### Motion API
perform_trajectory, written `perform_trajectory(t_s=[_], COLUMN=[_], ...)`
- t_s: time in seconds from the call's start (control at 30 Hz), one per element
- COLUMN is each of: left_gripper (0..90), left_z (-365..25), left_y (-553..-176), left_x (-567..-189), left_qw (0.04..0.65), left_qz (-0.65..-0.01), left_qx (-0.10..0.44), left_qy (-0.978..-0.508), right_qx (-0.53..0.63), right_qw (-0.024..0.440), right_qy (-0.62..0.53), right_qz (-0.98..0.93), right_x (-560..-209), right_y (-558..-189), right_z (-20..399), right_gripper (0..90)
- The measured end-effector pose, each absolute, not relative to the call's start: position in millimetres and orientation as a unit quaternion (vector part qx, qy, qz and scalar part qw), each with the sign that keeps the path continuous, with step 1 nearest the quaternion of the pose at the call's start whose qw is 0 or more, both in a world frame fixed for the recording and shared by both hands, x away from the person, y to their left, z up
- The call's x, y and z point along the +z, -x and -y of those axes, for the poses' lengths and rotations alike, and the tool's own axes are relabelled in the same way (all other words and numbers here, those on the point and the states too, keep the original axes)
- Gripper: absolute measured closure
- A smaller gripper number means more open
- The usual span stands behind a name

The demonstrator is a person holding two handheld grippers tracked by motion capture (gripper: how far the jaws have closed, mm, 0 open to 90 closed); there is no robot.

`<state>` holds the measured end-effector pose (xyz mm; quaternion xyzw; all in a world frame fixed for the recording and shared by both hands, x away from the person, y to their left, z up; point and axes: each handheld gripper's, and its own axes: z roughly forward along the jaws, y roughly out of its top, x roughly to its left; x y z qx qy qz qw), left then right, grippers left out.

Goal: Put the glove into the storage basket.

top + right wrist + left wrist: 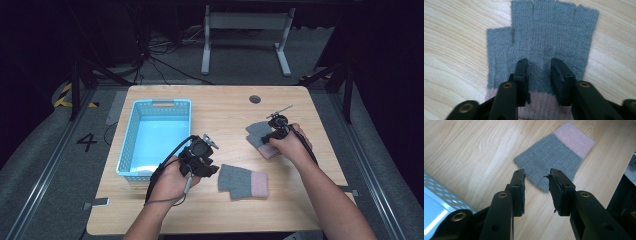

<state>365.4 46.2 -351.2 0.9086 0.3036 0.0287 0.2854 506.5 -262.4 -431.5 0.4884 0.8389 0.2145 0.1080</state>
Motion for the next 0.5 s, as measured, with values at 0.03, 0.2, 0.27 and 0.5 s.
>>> perform_trajectory(t_s=[0.03, 0.2, 0.27, 0.5], left_gripper=[65.6, 65.7, 65.7, 65.7], left_z=[-46.1, -46.3, -46.6, -47.4], left_y=[-365.6, -366.2, -366.6, -367.2], left_x=[-351.5, -351.9, -352.2, -352.4], left_qw=[0.285, 0.284, 0.284, 0.284], left_qz=[-0.303, -0.303, -0.303, -0.304], left_qx=[0.028, 0.026, 0.026, 0.025], left_qy=[-0.909, -0.909, -0.909, -0.909], right_qx=[0.215, 0.211, 0.210, 0.210], right_qw=[0.109, 0.111, 0.111, 0.109], right_qy=[-0.487, -0.486, -0.485, -0.484], right_qz=[-0.839, -0.841, -0.842, -0.842], right_x=[-431.5, -430.7, -429.8, -428.5], right_y=[-506.4, -506.7, -506.7, -507.5], right_z=[262.6, 261.9, 261.5, 262.4], right_gripper=[73.8, 81.6, 83.5, 85.1])
